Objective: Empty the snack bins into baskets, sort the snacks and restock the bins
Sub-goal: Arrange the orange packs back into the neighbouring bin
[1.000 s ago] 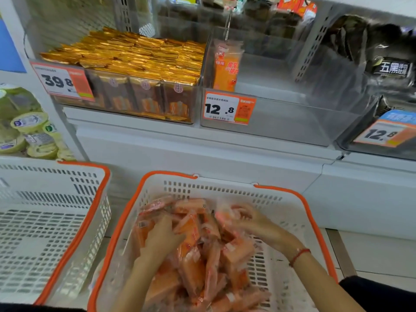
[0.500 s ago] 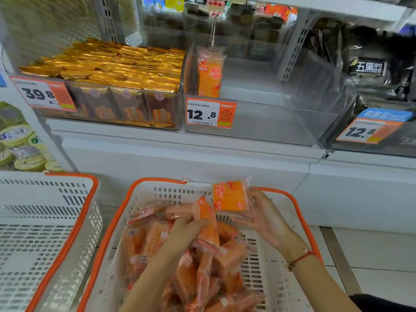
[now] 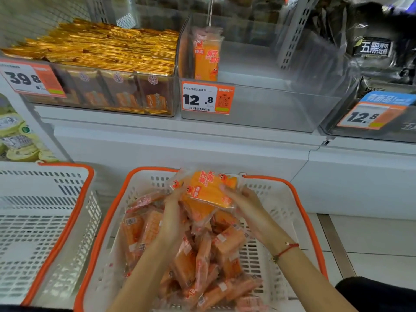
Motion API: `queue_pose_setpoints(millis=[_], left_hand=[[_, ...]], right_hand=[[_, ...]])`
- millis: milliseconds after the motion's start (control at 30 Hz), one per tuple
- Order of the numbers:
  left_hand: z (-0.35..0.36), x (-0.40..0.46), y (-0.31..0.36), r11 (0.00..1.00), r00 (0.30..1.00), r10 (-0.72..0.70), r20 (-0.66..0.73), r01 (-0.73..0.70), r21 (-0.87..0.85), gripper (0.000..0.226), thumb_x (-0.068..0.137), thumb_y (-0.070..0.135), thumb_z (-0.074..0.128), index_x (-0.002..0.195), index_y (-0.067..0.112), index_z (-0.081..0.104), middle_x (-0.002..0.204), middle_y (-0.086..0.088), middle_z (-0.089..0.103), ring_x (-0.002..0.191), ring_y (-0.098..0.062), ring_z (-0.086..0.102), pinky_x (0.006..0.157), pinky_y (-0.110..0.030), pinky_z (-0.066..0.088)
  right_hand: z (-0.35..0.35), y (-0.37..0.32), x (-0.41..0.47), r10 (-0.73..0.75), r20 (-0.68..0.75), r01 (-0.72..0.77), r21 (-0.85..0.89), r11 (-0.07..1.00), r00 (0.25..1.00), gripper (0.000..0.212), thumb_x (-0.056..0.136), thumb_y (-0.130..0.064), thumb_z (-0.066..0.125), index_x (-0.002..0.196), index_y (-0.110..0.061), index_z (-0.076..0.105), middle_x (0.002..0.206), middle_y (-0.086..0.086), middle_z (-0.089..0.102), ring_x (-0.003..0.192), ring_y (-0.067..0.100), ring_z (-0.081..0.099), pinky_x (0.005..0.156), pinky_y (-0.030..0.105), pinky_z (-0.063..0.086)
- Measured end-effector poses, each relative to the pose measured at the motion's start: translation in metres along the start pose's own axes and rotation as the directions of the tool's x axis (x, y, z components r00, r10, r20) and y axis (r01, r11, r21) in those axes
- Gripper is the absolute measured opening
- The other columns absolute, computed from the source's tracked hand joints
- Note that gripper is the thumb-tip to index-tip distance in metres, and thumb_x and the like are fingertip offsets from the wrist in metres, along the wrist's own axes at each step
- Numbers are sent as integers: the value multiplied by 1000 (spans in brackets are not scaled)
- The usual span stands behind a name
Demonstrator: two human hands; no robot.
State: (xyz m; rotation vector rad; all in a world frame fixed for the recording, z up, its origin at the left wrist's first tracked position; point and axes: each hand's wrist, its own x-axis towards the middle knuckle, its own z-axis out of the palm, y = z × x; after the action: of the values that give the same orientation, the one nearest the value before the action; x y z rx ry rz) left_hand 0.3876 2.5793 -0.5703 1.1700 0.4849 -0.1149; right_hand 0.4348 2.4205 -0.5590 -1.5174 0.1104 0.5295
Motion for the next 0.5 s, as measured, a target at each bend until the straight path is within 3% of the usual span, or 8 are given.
queue_pose_setpoints(millis=[100,167,200,233,300,400,433,500], left_hand=[[-3,3,2,999,998,38,54,-38,-2,38,93,55,51,120,31,61,109,6,72,108,-17,64,93,-41,49],[-5,5,0,999,998,35,53,-37,28,65,78,64,67,132,31,53,120,8,68,115,-16,61,101,-44,45],[-7,6,-3,999,999,31,37,-32,26,78,71,67,73,135,30,48,123,6,66,116,-17,61,103,-46,44],[-9,8,-5,999,999,29,14,-29,13,83,69,66,75,137,30,45,125,4,65,116,-18,61,103,-47,45],[-14,10,-9,999,999,32,-40,-33,-18,75,76,57,71,140,32,40,125,4,64,113,-19,62,100,-43,47],[-27,13,-12,999,993,50,-110,-48,16,70,77,53,67,137,32,38,123,8,61,111,-15,60,101,-42,46],[-32,14,-12,998,990,61,-123,-58,27,69,77,52,66,137,33,38,124,9,60,111,-14,59,102,-43,46],[-40,17,-10,998,992,56,-117,-57,-12,65,83,47,65,140,34,37,126,7,59,111,-14,58,98,-42,47]], right_hand=[[13,6,2,-4,-187,17,72,997,982,79,47,-63,85,110,-20,66,105,1,73,104,21,66,102,49,45],[24,9,-1,-7,-184,23,85,996,983,68,58,-55,85,109,-17,62,97,0,71,99,19,65,101,43,45],[25,17,3,-30,-158,34,22,999,987,79,67,-49,82,123,-24,31,90,1,69,95,20,65,96,39,47],[29,20,5,-63,-122,62,-14,998,991,48,74,-48,78,77,-24,35,87,1,69,94,22,67,91,36,50],[30,20,10,-84,-108,65,-174,983,991,40,84,-59,61,83,-19,63,93,-1,73,94,18,69,84,31,53],[3,41,28,-161,-173,87,-372,924,972,25,99,-40,47,97,-25,66,100,0,70,96,19,66,90,38,52],[-14,53,34,-177,-115,83,-561,824,978,15,98,-29,53,105,-22,64,105,0,67,100,21,64,93,40,50],[-41,91,40,47,144,112,-901,420,988,45,86,-21,64,129,-25,51,125,1,59,120,25,54,101,40,45]])
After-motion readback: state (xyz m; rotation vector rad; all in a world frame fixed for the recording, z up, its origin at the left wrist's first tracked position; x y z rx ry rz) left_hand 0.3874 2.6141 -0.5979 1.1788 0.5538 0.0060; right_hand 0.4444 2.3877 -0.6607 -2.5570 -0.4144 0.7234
